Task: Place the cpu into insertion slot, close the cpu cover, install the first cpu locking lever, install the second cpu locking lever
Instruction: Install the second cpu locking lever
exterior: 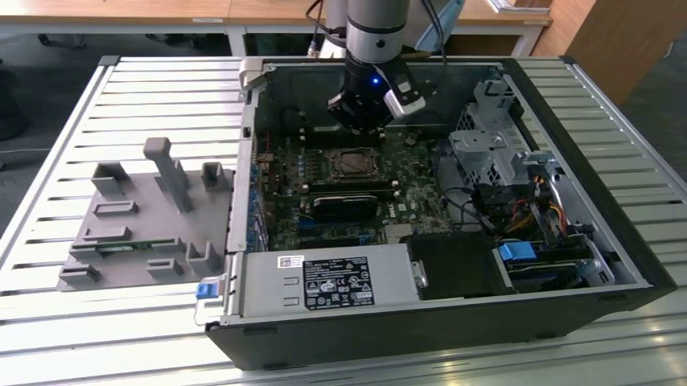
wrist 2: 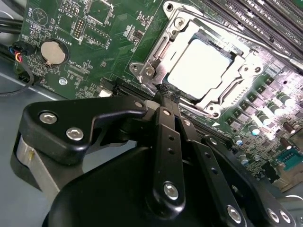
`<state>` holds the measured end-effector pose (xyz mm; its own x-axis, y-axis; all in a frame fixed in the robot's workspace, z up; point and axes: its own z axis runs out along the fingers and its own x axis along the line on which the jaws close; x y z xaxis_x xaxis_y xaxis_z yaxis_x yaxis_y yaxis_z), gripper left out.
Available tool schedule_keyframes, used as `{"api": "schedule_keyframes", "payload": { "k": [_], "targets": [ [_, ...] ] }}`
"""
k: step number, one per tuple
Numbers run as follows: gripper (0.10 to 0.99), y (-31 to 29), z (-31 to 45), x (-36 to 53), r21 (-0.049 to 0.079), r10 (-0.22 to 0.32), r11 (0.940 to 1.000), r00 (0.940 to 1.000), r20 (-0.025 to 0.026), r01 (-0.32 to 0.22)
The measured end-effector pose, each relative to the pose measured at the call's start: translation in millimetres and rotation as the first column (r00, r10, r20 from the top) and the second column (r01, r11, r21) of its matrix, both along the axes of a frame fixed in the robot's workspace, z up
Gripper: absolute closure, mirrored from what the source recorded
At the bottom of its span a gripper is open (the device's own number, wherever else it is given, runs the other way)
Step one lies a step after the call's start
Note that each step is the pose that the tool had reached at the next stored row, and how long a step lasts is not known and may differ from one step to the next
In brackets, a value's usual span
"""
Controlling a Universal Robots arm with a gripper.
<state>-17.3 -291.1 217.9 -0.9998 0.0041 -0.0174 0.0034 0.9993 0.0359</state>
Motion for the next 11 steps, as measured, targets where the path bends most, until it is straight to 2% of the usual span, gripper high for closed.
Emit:
{"api": "schedule_keyframes", "payload": {
  "k": [11],
  "targets": [
    [0.980, -3.3, 0.0, 0.0, 0.000, 0.000, 1.0000, 1.0000, 0.0000, 0.000]
  ]
}}
